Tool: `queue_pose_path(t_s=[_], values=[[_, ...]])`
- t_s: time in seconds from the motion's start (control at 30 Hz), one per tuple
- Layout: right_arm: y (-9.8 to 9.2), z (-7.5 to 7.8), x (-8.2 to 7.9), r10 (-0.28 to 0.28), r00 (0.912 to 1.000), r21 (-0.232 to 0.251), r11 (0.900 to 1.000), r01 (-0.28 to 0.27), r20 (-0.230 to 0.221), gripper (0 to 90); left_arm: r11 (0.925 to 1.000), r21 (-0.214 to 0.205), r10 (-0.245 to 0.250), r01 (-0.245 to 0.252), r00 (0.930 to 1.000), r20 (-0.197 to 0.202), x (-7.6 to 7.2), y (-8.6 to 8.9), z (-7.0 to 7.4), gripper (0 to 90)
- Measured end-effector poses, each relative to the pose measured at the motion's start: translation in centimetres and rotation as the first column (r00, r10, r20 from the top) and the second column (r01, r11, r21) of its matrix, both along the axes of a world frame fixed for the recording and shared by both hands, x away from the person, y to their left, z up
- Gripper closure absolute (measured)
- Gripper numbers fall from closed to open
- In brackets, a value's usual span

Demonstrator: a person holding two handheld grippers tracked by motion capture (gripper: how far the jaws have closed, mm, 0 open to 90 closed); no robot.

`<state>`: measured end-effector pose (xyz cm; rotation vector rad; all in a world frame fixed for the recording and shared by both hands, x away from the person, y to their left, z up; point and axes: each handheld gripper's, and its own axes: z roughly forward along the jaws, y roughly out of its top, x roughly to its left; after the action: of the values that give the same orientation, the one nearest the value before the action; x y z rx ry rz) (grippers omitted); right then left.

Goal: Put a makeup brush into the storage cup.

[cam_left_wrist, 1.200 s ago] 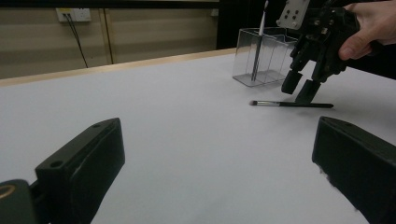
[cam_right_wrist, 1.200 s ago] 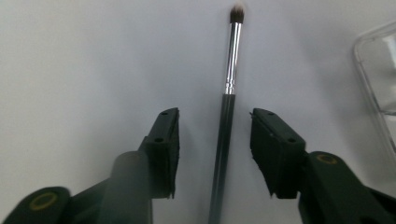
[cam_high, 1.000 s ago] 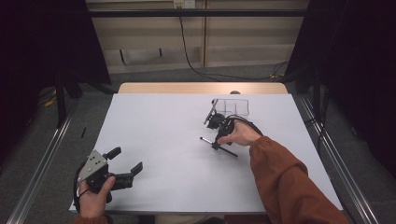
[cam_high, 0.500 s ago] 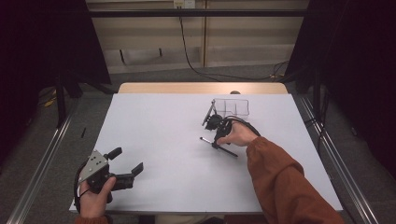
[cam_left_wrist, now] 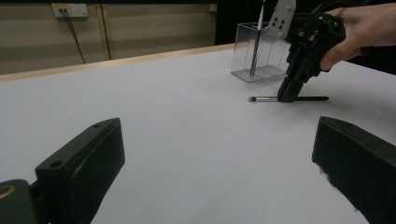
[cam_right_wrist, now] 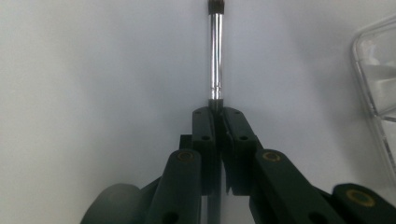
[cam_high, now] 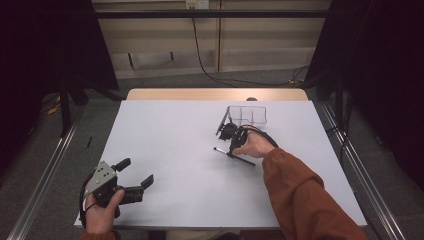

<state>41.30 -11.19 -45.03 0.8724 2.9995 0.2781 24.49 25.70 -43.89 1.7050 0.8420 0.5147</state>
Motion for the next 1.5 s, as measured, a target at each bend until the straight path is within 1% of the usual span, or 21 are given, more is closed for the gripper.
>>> queue_pose_path(t_s=[0.13,0.17,0.23,0.3,0.33,0.37,0.47,0.53,0.63,0.8,0.83,0.87,0.9,0.97,1.1,1.17,1.27,1.37,1.43,1.5], values=[[-0.3,0.0,0.0,-0.012,0.9999,0.015,0.9998,0.012,-0.005,84.5,1.0000,0.001,0.001,-0.001,1.0000,0.002,0.0,0.0,0.0,2.5],[-0.4,0.0,0.0,-0.012,0.9999,0.023,0.9997,0.012,-0.001,84.5,1.0000,0.002,0.001,-0.001,1.0000,0.002,0.0,0.0,0.0,2.5],[-0.3,0.0,-0.1,-0.024,0.9997,0.025,0.9994,0.024,0.004,84.5,1.0000,0.000,0.002,-0.002,1.0000,0.004,0.0,0.0,0.0,2.5],[-0.5,0.1,0.0,-0.023,0.9997,0.025,0.9994,0.022,0.010,84.5,1.0000,-0.001,0.002,-0.002,1.0000,0.003,0.0,0.0,0.0,2.5],[-0.6,0.2,0.0,-0.024,0.9997,0.031,0.9992,0.024,0.003,84.5,1.0000,-0.001,0.002,-0.002,1.0000,0.003,0.0,0.0,0.0,2.5],[-0.7,0.3,-0.1,-0.032,0.9995,0.032,0.9990,0.031,0.009,84.5,1.0000,-0.001,0.002,-0.002,1.0000,0.003,0.0,0.0,0.0,2.5],[-1.0,0.6,-0.1,-0.040,0.9992,0.047,0.9981,0.039,0.007,84.5,1.0000,0.004,0.002,-0.002,1.0000,0.001,0.1,0.0,0.0,2.5],[-1.1,0.8,-0.2,-0.037,0.9993,0.054,0.9979,0.037,0.010,84.5,0.9999,0.001,0.010,-0.010,0.9999,-0.005,0.1,-0.1,-0.1,2.6],[-1.5,1.2,-0.3,-0.046,0.9988,0.083,0.9955,0.045,0.012,84.5,1.0000,0.003,0.009,-0.009,1.0000,-0.003,0.1,0.0,0.0,2.5],[-2.0,1.8,-0.6,-0.061,0.9981,0.123,0.9907,0.059,0.013,84.5,0.9999,-0.006,0.010,-0.010,0.9999,-0.005,0.0,0.0,0.0,2.5],[-2.1,1.9,-0.7,-0.058,0.9982,0.131,0.9899,0.055,0.018,84.5,0.9999,-0.006,0.010,-0.010,0.9999,-0.006,0.0,0.0,0.0,2.5],[-2.2,2.0,-0.8,-0.073,0.9973,0.139,0.9877,0.071,0.007,84.5,1.0000,-0.001,0.009,-0.009,0.9999,-0.003,0.0,0.0,0.0,2.5],[-2.4,2.0,-0.8,-0.068,0.9976,0.145,0.9872,0.065,0.015,84.5,1.0000,0.000,0.010,-0.010,1.0000,-0.001,-0.1,0.0,0.0,2.5],[-2.6,2.2,-0.9,-0.078,0.9968,0.158,0.9846,0.075,0.017,84.5,1.0000,0.001,0.007,-0.007,1.0000,0.000,-0.2,0.0,0.1,2.5],[-3.0,2.7,-1.1,-0.088,0.9958,0.209,0.9746,0.081,0.025,84.5,0.9999,0.004,0.015,-0.015,0.9999,0.005,-0.3,0.1,0.1,2.5],[-3.2,2.8,-1.2,-0.088,0.9956,0.220,0.9723,0.079,0.031,84.5,0.9999,0.005,0.016,-0.016,0.9999,0.005,-0.3,0.2,0.0,2.5],[-3.5,2.9,-1.3,-0.097,0.9946,0.249,0.9648,0.085,0.036,84.5,0.9999,0.003,0.015,-0.015,0.9999,0.003,-0.4,0.1,0.0,2.5],[-3.8,3.2,-1.5,-0.111,0.9928,0.290,0.9524,0.093,0.046,84.5,0.9998,0.004,0.018,-0.018,0.9998,0.004,-0.4,0.2,0.0,2.5],[-4.0,3.3,-1.7,-0.109,0.9928,0.305,0.9482,0.089,0.048,84.5,0.9997,0.005,0.022,-0.022,0.9997,0.006,-0.3,0.2,0.1,2.5],[-4.3,3.5,-2.0,-0.112,0.9920,0.330,0.9399,0.087,0.058,84.5,0.9997,0.004,0.023,-0.023,0.9997,0.005,-0.3,0.2,0.0,2.5]])
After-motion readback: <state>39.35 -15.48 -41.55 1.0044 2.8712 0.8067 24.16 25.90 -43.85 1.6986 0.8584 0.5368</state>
